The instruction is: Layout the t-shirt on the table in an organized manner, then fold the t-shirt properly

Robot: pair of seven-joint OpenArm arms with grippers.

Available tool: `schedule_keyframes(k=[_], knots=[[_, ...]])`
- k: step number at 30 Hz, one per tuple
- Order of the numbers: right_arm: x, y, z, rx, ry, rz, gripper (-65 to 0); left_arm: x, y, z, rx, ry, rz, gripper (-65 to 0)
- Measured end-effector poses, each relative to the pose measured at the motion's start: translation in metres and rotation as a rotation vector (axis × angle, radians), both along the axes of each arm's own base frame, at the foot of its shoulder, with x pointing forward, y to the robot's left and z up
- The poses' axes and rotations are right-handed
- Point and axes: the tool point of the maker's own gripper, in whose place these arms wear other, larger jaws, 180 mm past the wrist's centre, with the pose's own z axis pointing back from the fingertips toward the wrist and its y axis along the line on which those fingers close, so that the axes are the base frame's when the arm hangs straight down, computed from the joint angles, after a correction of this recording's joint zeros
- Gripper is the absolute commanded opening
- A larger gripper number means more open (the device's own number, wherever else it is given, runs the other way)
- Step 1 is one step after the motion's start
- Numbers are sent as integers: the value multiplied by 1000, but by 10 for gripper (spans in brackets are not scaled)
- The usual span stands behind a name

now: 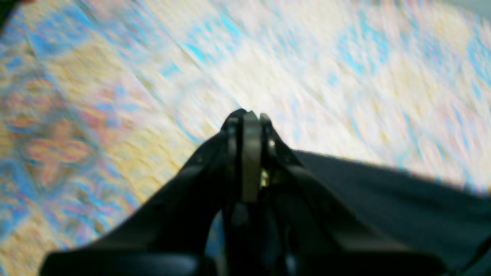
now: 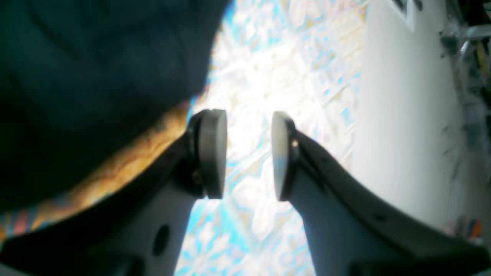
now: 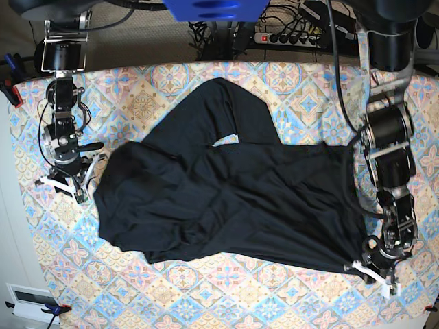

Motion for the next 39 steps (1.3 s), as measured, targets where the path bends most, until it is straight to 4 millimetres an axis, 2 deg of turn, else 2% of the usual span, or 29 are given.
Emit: schedule_keyframes(k=[4,6,10,12,16,18,21,23,26,28,31,34,36,39], knots=[[-5,15,-1,98,-13,15,-463,16,16,30,23,-65,125,-502],[-8,17,-4,116,-3,12,-462,15,23,32,32,-68,164,-454],[-17,16,-9,104,37,1,-461,-2,28,4,40,29,173,-390],[-14,22,-4,129,21,9,-461,-13,25,-13,47,80,165,-388],[-12,27,1,159,8,14,-461,-41,14,-30,11,109,136,-388],[-16,32,-5,149,35,25,-462,-68,15,-37,6,139,119,-388],[-17,55,-14,157,63,87,-462,-113,18,-49,30,173,100,-388],[-16,67,-15,178,63,115,-462,-135,13,-72,37,220,84,-388],[-16,68,-16,168,67,121,-462,-160,0,-113,20,317,61,-388],[-16,66,-16,146,71,123,-462,-167,-7,-125,10,342,43,-388],[-18,76,-20,151,85,149,-462,-166,-15,-130,51,366,12,-388],[-19,83,-23,167,91,159,-462,-164,-36,-136,77,382,-55,-388],[-19,80,-22,159,91,157,-462,-165,-50,-143,73,395,-94,-391],[-19,77,-22,150,91,151,-462,-169,-51,-147,74,413,-98,-461]])
